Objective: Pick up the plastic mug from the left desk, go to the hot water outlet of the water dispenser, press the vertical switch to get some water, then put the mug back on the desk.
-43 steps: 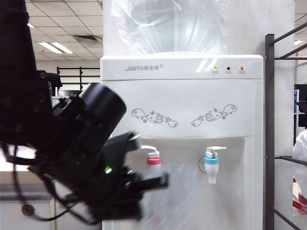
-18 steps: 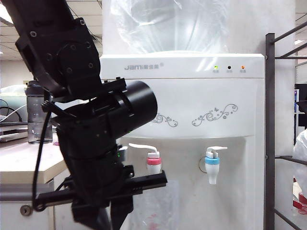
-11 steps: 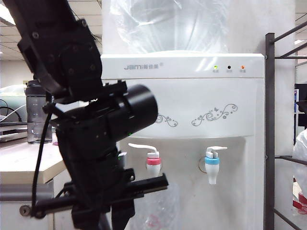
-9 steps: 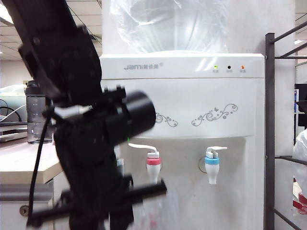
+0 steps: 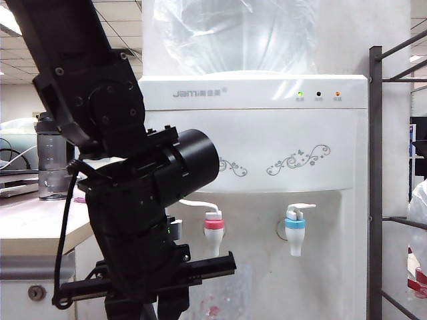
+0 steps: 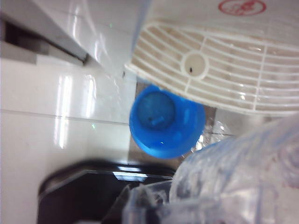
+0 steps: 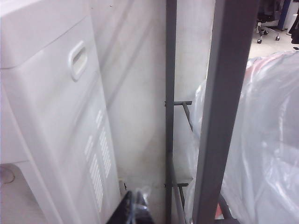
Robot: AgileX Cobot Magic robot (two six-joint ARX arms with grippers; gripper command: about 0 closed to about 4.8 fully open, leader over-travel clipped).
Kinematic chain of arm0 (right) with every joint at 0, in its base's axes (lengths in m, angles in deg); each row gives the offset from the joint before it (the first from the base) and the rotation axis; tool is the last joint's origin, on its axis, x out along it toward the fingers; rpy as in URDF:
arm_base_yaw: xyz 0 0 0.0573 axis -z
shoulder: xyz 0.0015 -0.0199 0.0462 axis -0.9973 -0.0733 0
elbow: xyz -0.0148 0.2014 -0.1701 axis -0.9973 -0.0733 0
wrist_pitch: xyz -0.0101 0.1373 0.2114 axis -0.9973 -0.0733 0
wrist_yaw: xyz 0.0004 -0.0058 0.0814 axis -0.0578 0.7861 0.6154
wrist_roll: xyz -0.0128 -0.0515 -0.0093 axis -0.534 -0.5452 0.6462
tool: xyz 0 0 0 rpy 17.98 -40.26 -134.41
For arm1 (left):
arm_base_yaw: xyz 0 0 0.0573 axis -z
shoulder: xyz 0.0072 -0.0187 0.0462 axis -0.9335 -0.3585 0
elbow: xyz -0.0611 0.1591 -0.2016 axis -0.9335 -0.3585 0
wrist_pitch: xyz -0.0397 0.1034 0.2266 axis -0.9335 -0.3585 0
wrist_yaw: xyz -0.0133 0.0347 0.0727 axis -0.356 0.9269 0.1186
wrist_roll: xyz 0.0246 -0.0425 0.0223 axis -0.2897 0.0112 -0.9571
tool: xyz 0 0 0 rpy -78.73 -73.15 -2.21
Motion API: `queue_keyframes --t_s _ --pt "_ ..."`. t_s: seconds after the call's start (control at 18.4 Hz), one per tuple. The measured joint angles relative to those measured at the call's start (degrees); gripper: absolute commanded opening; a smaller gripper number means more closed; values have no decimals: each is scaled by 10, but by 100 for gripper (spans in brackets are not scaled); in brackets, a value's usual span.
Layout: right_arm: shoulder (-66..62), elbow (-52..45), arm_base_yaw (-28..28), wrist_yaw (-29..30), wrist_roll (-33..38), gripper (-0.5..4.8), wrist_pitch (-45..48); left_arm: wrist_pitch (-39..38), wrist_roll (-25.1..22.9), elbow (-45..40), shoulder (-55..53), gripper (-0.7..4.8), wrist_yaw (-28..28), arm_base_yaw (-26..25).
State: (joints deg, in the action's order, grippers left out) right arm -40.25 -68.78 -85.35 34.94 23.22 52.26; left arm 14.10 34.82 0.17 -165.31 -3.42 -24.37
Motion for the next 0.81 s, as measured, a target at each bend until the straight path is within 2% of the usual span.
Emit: queue_keyframes --t_s 0.33,0.43,0.54,0.6,0.81 --pt "0 0 0 0 0 3 0 57 -102 -10 -11 -5 82 -1" --pt "0 0 0 0 0 4 0 77 -109 -10 -14 -5 130 7" --pt "0 0 0 0 0 4 0 115 -109 -10 -14 -5 216 24" --pt "0 0 0 0 0 3 0 121 -111 -10 -15 -5 234 27" --pt "0 0 0 0 0 3 0 129 -117 -10 -15 -5 252 32"
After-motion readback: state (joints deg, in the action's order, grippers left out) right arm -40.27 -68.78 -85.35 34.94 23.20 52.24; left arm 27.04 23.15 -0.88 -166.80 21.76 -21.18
